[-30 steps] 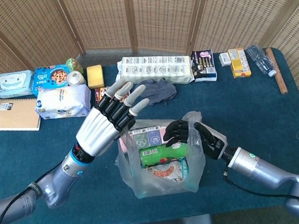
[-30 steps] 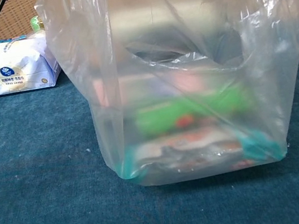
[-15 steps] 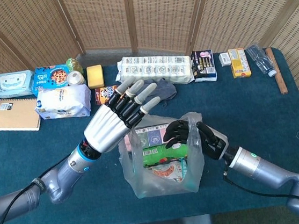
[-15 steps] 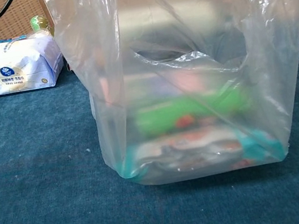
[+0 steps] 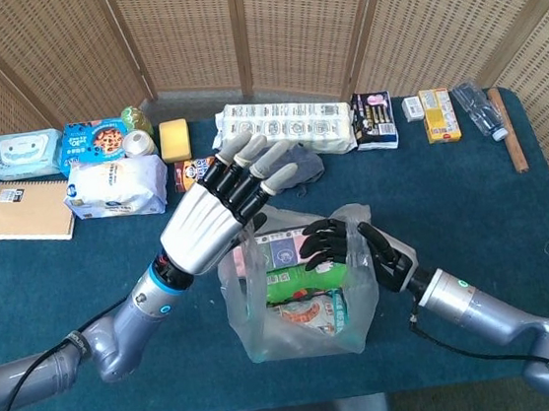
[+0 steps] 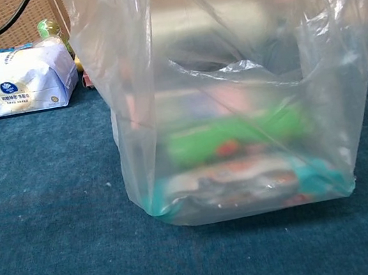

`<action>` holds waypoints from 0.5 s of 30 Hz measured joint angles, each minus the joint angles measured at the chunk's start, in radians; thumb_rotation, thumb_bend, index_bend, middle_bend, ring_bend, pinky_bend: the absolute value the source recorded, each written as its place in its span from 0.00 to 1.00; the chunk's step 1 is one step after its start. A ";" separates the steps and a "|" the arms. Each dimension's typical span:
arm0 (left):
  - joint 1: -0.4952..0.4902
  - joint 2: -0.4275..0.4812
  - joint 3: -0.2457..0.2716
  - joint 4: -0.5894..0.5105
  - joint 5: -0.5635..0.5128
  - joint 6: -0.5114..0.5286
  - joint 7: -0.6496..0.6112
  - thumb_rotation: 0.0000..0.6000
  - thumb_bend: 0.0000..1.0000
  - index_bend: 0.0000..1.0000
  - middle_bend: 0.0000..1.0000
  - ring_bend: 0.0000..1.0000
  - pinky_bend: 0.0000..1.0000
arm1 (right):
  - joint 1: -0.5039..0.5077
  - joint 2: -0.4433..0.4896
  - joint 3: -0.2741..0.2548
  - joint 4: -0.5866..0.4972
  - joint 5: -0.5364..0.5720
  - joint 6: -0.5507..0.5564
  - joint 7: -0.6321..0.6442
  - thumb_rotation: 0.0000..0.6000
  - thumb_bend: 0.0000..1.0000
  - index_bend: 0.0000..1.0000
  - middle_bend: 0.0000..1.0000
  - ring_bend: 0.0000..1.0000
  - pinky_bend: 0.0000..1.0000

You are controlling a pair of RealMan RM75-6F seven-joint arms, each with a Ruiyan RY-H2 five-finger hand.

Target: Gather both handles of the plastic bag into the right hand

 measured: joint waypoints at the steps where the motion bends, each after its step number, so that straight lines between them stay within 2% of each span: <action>1: 0.003 0.009 0.001 -0.018 -0.008 -0.006 0.005 1.00 0.17 0.00 0.02 0.00 0.08 | 0.000 -0.001 -0.001 0.001 0.001 -0.001 0.000 0.30 0.17 0.27 0.35 0.30 0.30; 8: 0.025 0.082 0.015 -0.141 -0.068 -0.075 0.059 1.00 0.17 0.00 0.02 0.00 0.08 | 0.005 -0.006 -0.003 0.002 0.000 -0.005 -0.001 0.29 0.17 0.26 0.35 0.29 0.29; 15: 0.032 0.139 0.015 -0.215 -0.135 -0.139 0.096 1.00 0.17 0.00 0.02 0.00 0.08 | 0.005 -0.008 -0.008 0.002 0.002 -0.005 -0.005 0.28 0.17 0.26 0.35 0.29 0.29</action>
